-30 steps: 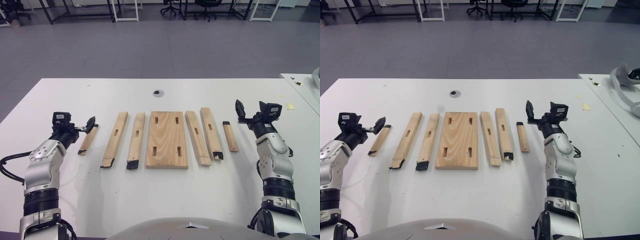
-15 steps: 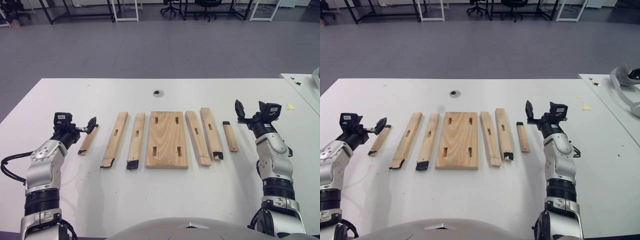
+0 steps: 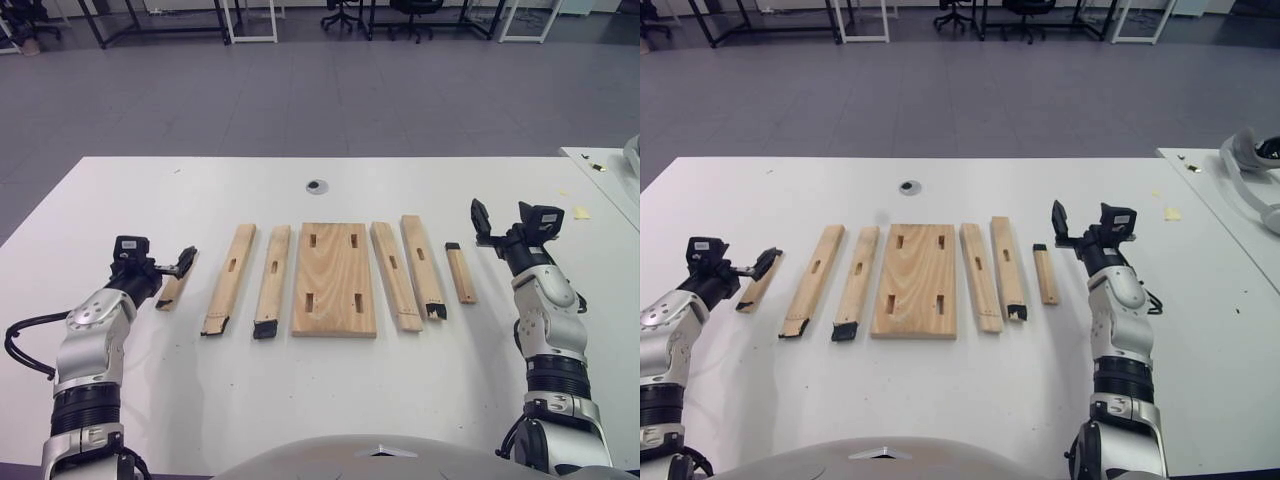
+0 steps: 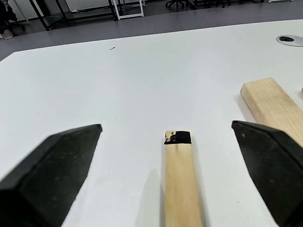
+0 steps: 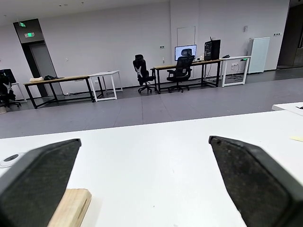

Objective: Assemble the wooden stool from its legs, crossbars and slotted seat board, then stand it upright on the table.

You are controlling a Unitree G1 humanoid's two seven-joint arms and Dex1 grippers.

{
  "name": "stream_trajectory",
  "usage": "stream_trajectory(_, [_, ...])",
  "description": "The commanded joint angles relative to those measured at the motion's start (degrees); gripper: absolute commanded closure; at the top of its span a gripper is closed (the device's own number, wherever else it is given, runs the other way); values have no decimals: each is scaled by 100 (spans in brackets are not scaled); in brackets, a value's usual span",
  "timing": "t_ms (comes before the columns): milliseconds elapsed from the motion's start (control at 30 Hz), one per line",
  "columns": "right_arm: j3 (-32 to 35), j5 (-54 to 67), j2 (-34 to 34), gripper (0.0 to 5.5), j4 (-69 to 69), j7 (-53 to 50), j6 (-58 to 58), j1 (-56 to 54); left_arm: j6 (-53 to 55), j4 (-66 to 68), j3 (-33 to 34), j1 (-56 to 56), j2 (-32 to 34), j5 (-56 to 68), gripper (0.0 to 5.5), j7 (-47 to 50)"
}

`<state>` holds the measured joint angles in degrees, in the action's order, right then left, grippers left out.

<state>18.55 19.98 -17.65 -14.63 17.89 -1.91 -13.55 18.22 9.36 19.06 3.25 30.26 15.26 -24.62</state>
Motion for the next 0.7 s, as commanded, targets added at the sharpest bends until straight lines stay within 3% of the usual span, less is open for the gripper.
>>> stream_trajectory(33, [24,-61,-89,46,71,-32,-20,-5,38,78,-54,-44,129,-81,44,-91])
stream_trajectory(200, [14,-68,-73,46,91,-44,-27,8,106,127,-137,-88,183,-136,44,-138])
stream_trajectory(700, [7,-89,-109,46,39,-8,-19,8,646,100,-686,-507,488,-573,318,-386])
